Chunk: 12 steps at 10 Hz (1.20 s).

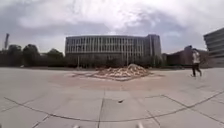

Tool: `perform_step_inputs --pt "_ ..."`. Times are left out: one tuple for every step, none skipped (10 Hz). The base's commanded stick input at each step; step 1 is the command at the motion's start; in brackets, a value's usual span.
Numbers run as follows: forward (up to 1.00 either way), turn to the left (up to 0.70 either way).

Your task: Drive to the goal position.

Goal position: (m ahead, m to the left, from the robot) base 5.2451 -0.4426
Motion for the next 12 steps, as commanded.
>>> perform_step_inputs --pt "0.7 0.0" --pt "0.7 0.0" --pt "0.7 0.0" --pt "0.7 0.0" --pt "0.7 0.0" --pt "0.7 0.0" --pt "0.7 0.0" --pt "0.7 0.0" --pt "0.7 0.0" --pt "0.7 0.0" --pt "0.7 0.0" --pt "0.7 0.0"
